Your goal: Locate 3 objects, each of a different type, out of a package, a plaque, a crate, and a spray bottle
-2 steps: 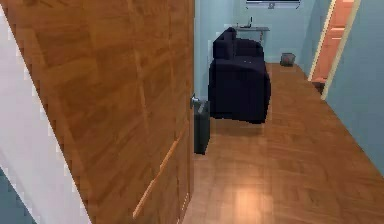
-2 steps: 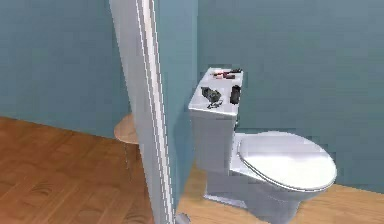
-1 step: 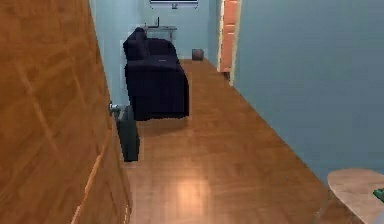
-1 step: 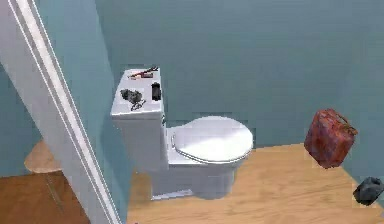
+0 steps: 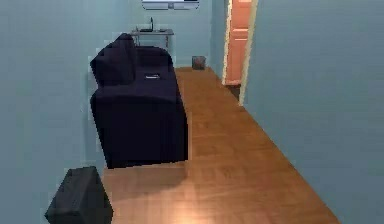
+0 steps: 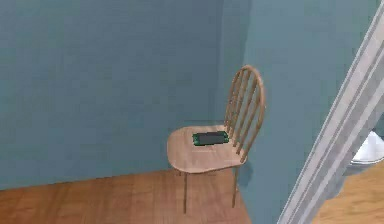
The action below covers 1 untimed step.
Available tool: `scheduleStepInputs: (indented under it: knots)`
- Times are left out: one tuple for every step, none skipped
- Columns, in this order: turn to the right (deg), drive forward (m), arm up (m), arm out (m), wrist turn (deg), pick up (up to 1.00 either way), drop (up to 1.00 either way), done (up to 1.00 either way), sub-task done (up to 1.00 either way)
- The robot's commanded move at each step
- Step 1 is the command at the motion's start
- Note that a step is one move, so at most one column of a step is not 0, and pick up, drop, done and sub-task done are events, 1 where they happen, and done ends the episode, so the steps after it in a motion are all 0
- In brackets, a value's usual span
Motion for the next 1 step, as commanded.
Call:
scheduleStepInputs:
  knots:
    - [-36.0,0.0,0.0,0.0,0.0,0.0,0.0,0.0,0.0]
